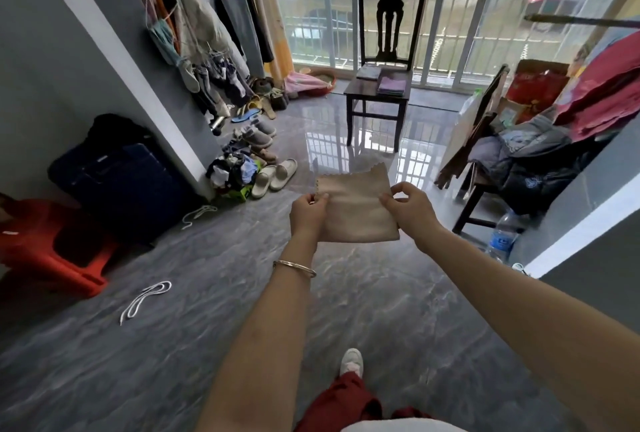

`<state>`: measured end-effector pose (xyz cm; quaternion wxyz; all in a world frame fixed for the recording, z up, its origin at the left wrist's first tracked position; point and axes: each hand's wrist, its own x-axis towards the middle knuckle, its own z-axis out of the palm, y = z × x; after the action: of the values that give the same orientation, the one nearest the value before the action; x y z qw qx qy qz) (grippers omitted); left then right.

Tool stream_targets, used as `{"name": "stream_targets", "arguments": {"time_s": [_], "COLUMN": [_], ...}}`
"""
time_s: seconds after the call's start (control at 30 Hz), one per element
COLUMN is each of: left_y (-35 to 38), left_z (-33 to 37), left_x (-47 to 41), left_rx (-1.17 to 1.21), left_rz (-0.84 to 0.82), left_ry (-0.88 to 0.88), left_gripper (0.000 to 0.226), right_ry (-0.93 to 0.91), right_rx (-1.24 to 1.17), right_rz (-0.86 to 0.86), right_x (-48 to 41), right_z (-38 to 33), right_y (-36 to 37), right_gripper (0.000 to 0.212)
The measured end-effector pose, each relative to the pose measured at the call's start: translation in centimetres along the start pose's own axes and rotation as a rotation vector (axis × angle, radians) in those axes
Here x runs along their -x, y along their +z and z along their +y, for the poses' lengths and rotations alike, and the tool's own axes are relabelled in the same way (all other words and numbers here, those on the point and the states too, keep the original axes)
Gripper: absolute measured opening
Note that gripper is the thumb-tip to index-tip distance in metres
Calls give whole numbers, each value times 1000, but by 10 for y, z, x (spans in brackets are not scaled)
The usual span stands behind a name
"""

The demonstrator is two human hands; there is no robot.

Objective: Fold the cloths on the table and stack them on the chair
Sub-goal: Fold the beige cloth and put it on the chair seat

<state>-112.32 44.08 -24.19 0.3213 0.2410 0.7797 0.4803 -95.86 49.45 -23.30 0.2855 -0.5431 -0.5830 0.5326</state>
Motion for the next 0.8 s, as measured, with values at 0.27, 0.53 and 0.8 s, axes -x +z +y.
{"name": "stream_targets", "arguments": {"time_s": [0.27, 0.53, 0.8], "left_y": [-7, -3, 10], "left_z": [31, 44, 55], "left_x": [-82, -140, -172], "left_rx": [13, -21, 6], "left_rz": [-38, -61, -78], "left_ry": [35, 53, 33], "left_gripper": [21, 18, 25], "right_ry": [-31, -35, -21], "right_rx": [-5, -12, -16], "right_rz": [48, 112, 112], "right_x": [-71, -117, -150], "right_z": [-34, -46, -55], "right_y": [33, 50, 51], "right_gripper": [15, 18, 18]}}
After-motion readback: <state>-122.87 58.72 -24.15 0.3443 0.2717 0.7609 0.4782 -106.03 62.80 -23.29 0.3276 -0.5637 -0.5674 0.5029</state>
